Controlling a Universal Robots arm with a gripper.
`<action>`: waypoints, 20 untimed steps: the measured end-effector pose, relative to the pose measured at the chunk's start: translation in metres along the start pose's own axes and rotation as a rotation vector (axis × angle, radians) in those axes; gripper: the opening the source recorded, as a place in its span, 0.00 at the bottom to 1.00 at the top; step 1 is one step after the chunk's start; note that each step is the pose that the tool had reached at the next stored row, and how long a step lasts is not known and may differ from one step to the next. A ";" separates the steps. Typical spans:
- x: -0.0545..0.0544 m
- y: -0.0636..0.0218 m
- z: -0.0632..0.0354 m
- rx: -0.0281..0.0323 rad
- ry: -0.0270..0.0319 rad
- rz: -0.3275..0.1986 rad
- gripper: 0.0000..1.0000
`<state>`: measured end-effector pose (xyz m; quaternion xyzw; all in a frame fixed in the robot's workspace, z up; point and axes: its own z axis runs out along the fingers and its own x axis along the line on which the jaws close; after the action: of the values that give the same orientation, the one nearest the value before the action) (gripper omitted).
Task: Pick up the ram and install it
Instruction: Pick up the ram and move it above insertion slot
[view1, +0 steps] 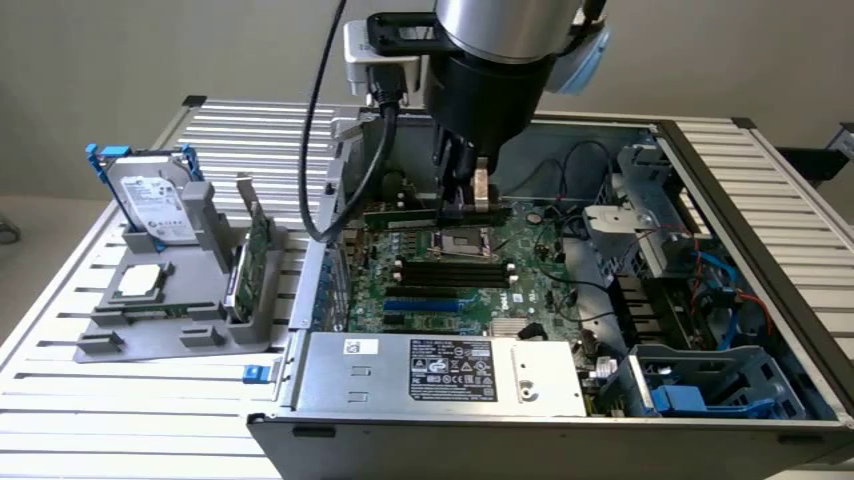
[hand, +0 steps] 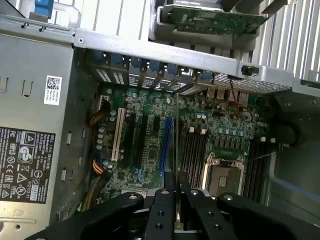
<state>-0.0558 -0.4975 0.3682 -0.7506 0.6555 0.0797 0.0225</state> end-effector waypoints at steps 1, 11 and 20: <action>0.000 -0.0027 0.0011 0.0001 0.0009 0.002 0.14; -0.020 -0.0192 0.0196 0.0009 0.0034 0.010 0.14; -0.047 -0.0310 0.0372 0.0010 0.0050 0.013 0.14</action>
<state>-0.0346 -0.4422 0.3363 -0.7466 0.6604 0.0777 0.0207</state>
